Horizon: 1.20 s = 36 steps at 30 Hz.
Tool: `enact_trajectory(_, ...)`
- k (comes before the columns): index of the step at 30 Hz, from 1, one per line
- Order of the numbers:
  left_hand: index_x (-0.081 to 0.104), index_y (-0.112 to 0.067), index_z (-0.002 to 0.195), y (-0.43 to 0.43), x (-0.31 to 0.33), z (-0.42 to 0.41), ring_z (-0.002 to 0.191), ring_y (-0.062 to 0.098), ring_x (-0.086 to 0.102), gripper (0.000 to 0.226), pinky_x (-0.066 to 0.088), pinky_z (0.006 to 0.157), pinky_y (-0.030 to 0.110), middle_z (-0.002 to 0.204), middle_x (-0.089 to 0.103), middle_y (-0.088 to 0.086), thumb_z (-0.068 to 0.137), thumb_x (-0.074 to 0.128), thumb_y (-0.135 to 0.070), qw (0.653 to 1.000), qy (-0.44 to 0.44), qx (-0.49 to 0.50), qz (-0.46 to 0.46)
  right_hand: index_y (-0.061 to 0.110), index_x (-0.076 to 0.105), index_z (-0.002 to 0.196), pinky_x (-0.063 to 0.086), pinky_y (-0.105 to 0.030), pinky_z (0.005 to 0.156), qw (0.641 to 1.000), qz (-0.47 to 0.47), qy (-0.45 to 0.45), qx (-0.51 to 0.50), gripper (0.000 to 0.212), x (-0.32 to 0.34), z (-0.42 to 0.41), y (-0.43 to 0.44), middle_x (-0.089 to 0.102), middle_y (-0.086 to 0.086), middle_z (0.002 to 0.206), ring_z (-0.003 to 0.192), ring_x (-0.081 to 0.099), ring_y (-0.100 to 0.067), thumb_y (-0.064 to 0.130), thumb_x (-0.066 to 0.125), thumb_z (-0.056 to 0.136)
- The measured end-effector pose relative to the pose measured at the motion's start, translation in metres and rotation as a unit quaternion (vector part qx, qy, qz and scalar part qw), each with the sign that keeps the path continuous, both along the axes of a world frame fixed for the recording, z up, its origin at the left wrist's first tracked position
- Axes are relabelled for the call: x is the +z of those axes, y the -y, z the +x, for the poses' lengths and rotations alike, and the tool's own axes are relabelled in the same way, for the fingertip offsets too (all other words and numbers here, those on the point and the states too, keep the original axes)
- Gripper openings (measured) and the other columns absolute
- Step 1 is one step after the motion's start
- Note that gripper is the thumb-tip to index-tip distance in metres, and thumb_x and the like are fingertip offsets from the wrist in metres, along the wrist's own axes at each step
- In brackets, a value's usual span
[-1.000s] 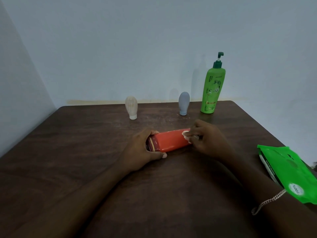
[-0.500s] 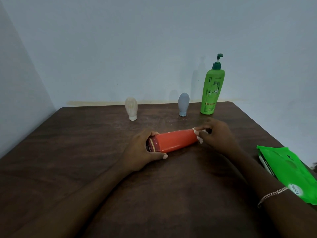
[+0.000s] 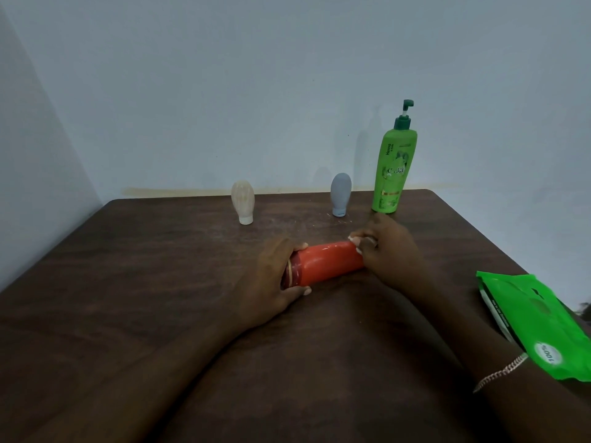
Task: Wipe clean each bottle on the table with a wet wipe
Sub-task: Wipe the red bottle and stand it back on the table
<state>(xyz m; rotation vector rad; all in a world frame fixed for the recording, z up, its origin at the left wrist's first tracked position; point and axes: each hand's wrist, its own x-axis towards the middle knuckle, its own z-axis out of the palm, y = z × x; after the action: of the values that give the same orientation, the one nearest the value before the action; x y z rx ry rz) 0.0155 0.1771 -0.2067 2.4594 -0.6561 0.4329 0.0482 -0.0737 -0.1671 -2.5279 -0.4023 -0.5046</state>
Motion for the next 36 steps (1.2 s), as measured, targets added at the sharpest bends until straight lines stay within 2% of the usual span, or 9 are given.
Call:
enact_trajectory(2,0.043,-0.027,0.141,-0.001,0.000,0.000,0.113,0.001,0.046,0.079,0.036,0.088,0.009,0.133,0.046,-0.011,0.076,0.086,-0.039,1.000,-0.005,0.000,-0.010,0.014,0.075,0.107,0.030,-0.015,0.063,0.999,-0.008,0.012,0.028,0.025,0.000,-0.005,-0.004,0.044,0.005,0.084,0.074,0.047,-0.006,0.007,0.060,0.088)
enact_trajectory(7,0.041,-0.033,0.137,0.001,-0.001,0.001,0.118,0.004,0.046,0.074,0.045,0.093,0.020,0.133,0.043,-0.013,0.078,0.085,-0.027,0.999,-0.020,-0.001,-0.038,0.016,0.074,0.111,0.035,-0.024,0.074,0.997,-0.005,-0.041,-0.059,0.029,0.004,0.004,0.012,0.054,-0.008,0.100,0.093,0.058,-0.024,0.007,0.060,0.087)
enact_trajectory(12,0.039,-0.039,0.134,-0.001,0.001,0.002,0.113,-0.009,0.048,0.072,0.043,0.079,0.003,0.129,0.042,-0.019,0.081,0.080,-0.012,0.995,-0.044,0.020,-0.088,0.012,0.068,0.119,0.035,-0.018,0.069,0.999,-0.004,0.007,0.038,0.031,0.004,-0.015,-0.023,0.043,0.004,0.096,0.086,0.049,-0.011,0.010,0.060,0.089)
enact_trajectory(15,0.040,-0.040,0.135,0.000,0.002,0.001,0.112,-0.021,0.043,0.073,0.043,0.077,0.001,0.122,0.040,-0.031,0.079,0.084,-0.023,0.989,-0.068,0.026,-0.126,0.012,0.066,0.124,0.040,-0.024,0.079,0.997,-0.008,0.018,0.073,0.033,0.000,-0.019,-0.032,0.047,0.004,0.101,0.092,0.055,-0.014,0.014,0.062,0.090)
enact_trajectory(19,0.044,-0.045,0.126,0.004,0.004,0.001,0.104,-0.009,0.048,0.064,0.039,0.076,0.010,0.117,0.045,-0.029,0.078,0.085,-0.038,0.984,-0.093,0.036,-0.144,0.015,0.068,0.122,0.033,-0.022,0.069,1.000,-0.008,0.008,0.009,0.035,0.001,-0.009,-0.017,0.044,0.003,0.092,0.085,0.050,-0.014,0.011,0.063,0.088)
enact_trajectory(22,0.046,-0.045,0.124,0.008,0.004,0.001,0.107,-0.006,0.050,0.063,0.042,0.079,0.012,0.123,0.048,-0.022,0.077,0.086,-0.034,0.983,-0.092,0.037,-0.155,0.013,0.066,0.125,0.035,-0.022,0.073,1.000,0.003,0.001,-0.021,0.036,0.001,-0.009,-0.018,0.041,0.005,0.095,0.086,0.045,-0.010,0.011,0.063,0.089)
enact_trajectory(25,0.048,-0.045,0.122,0.009,0.006,0.000,0.104,-0.007,0.051,0.062,0.041,0.078,0.010,0.119,0.050,-0.022,0.076,0.086,-0.029,0.984,-0.078,0.049,-0.151,0.012,0.063,0.127,0.040,-0.025,0.083,0.999,0.004,0.020,0.033,0.038,0.002,-0.023,-0.042,0.047,0.003,0.105,0.093,0.048,-0.010,0.011,0.064,0.089)
enact_trajectory(30,0.053,-0.036,0.126,0.009,0.004,-0.002,0.098,-0.002,0.052,0.061,0.038,0.077,0.008,0.111,0.050,-0.022,0.076,0.087,-0.029,0.981,-0.078,0.093,-0.149,0.012,0.064,0.125,0.034,-0.015,0.073,0.990,-0.029,0.059,0.127,0.033,-0.001,-0.038,-0.065,0.050,-0.002,0.110,0.085,0.048,-0.007,0.014,0.062,0.092)
enact_trajectory(36,0.058,-0.029,0.124,0.009,0.003,-0.001,0.094,-0.002,0.054,0.059,0.044,0.077,0.014,0.111,0.055,-0.017,0.073,0.088,-0.035,0.983,-0.082,0.097,-0.135,0.011,0.067,0.121,0.038,-0.018,0.071,0.994,-0.029,0.072,0.080,0.037,-0.003,-0.030,-0.048,0.055,-0.003,0.101,0.085,0.057,-0.016,0.010,0.069,0.085)
